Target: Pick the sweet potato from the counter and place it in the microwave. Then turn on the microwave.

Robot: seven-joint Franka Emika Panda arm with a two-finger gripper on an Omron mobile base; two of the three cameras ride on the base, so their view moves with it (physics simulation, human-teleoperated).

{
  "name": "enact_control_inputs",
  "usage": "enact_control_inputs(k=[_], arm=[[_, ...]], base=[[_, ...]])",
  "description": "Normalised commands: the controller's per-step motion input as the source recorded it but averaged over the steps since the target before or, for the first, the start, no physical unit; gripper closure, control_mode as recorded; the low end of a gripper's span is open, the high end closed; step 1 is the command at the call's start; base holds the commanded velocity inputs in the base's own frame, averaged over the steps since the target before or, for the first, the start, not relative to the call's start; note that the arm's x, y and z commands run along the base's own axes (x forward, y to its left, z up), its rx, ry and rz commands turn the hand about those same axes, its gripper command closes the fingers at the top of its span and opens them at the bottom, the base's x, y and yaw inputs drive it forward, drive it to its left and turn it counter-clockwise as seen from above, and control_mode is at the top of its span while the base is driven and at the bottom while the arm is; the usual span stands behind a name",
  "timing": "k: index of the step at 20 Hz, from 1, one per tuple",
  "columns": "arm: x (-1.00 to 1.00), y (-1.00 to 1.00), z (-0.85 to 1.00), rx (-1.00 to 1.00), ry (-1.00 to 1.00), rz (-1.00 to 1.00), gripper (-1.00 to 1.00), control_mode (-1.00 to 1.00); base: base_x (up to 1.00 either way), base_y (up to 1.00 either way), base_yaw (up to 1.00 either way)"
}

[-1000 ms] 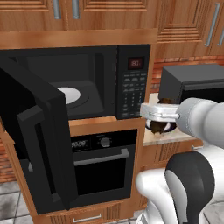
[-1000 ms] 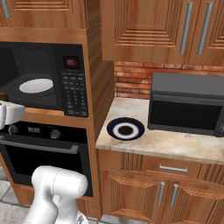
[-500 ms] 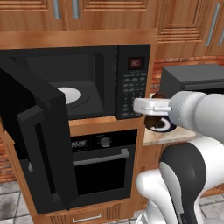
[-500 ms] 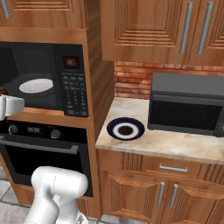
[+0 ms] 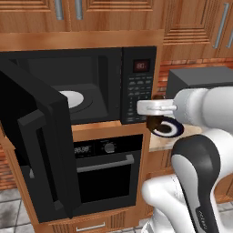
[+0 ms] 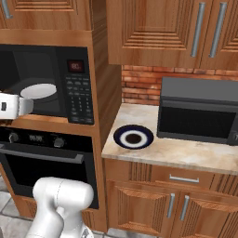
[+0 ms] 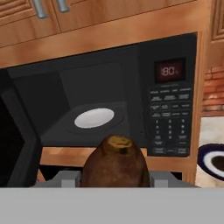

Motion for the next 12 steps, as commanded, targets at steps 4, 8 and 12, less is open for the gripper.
enact_control_inputs(k=[4, 8, 12], arm=[[0.18, 0.18, -0.09, -0.02, 0.04, 0.13, 1.0, -1.0], [0.13, 0.31, -0.07, -0.02, 0.05, 0.1, 1.0, -1.0], [0.16, 0.35, -0.01, -0.02, 0.03, 0.06, 1.0, -1.0]], base=[[0.0, 0.0, 0.0], [0.0, 0.0, 0.0], [0.0, 0.0, 0.0]])
